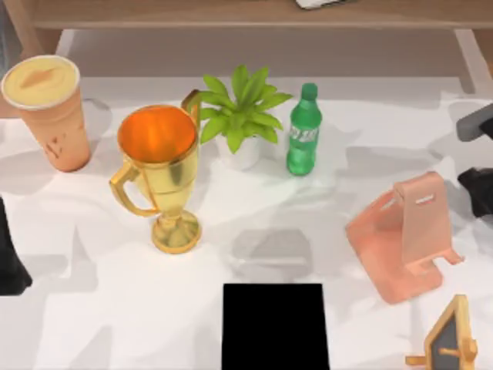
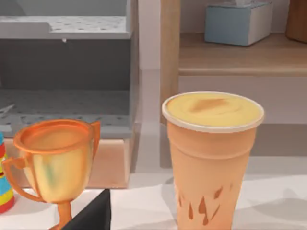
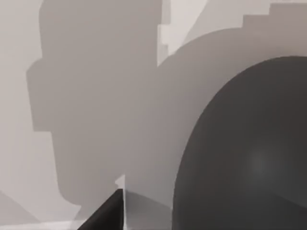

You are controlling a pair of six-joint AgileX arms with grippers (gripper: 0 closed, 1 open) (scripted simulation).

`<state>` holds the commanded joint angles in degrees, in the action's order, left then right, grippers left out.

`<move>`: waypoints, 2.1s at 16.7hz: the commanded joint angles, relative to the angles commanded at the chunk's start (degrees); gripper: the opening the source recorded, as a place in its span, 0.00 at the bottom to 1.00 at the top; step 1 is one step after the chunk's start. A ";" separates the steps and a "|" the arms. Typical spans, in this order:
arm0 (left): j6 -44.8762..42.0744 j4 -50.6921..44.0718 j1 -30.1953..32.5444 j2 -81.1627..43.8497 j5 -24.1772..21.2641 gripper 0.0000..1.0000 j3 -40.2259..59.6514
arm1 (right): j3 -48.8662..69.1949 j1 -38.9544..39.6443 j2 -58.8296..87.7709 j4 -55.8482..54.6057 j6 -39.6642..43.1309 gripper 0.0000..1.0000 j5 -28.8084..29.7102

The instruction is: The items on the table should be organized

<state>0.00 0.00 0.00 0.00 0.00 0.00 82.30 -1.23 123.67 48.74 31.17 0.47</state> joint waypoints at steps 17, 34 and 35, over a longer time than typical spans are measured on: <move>0.00 0.00 0.00 0.00 0.00 1.00 0.00 | 1.13 0.09 -1.76 1.95 -0.45 0.00 -0.78; 0.00 0.00 0.00 0.00 0.00 1.00 0.00 | 15.77 2.18 -8.95 20.85 1.89 0.00 -0.69; 0.00 0.00 0.00 0.00 0.00 1.00 0.00 | 16.36 3.56 -9.78 20.62 3.53 0.00 -0.58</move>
<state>0.00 0.00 0.00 0.00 0.00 0.00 98.65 2.32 113.88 69.35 34.70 -0.11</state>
